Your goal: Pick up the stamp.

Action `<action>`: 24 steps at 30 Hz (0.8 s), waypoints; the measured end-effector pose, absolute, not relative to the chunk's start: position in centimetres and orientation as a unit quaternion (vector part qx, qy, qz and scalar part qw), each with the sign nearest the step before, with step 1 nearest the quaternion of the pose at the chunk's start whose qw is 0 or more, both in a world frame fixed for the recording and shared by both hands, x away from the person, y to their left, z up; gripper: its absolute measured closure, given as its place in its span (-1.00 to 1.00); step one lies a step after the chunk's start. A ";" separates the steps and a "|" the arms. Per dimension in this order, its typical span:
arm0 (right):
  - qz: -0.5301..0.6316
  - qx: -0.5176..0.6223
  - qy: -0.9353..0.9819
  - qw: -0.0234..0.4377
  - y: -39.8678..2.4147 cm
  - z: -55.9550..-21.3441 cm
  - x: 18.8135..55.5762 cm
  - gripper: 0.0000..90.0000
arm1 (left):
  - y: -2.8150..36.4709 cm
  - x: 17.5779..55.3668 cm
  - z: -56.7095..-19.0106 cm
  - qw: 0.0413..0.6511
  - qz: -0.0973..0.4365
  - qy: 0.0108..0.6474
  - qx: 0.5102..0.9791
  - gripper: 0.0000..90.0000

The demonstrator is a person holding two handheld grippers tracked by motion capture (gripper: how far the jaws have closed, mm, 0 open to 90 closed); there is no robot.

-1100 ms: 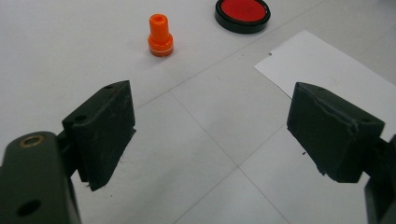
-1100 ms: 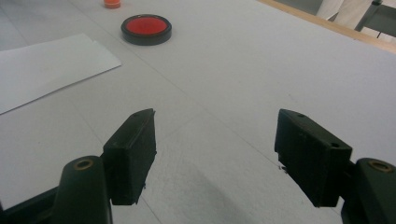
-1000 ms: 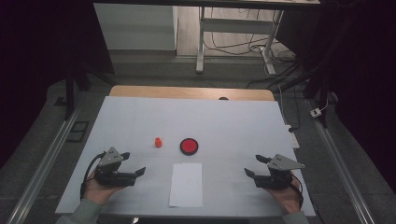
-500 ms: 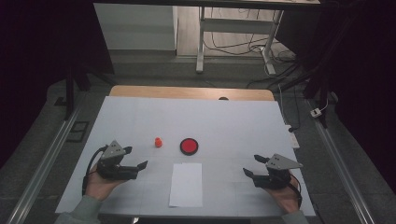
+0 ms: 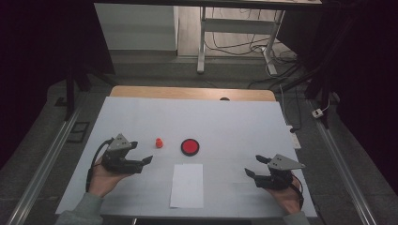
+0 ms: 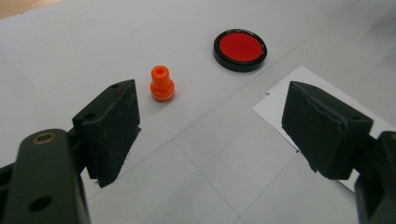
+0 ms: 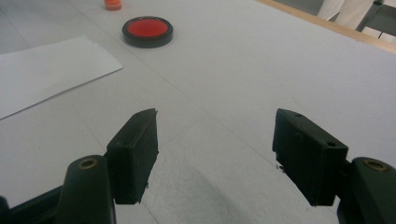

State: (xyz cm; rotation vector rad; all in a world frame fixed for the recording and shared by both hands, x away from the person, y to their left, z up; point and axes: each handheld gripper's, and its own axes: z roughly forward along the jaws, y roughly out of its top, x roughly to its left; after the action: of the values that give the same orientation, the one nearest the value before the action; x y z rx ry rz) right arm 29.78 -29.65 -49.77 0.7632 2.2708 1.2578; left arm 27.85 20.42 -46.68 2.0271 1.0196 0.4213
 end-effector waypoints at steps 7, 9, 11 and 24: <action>0.451 0.275 0.822 0.215 -29.6 -49.8 29.7 -0.32 | 20.2 29.3 -47.1 0.393 0.160 0.405 0.810 -0.55; 0.451 0.274 0.822 0.213 -29.6 -49.8 29.7 -0.32 | 20.2 29.7 -47.1 0.388 0.164 0.408 0.810 -0.55; 0.450 0.275 0.823 0.214 -29.6 -49.8 29.8 -0.32 | 20.3 30.1 -47.0 0.389 0.166 0.409 0.808 -0.55; 0.445 0.273 0.826 0.213 -29.4 -50.0 29.8 -0.32 | 20.1 32.4 -47.5 0.381 0.164 0.419 0.808 -0.54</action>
State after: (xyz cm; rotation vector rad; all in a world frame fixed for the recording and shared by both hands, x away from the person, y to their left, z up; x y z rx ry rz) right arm 29.75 -29.41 -50.00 0.7580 2.2933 1.2359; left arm 32.37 20.13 -47.48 2.0613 1.0703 0.4175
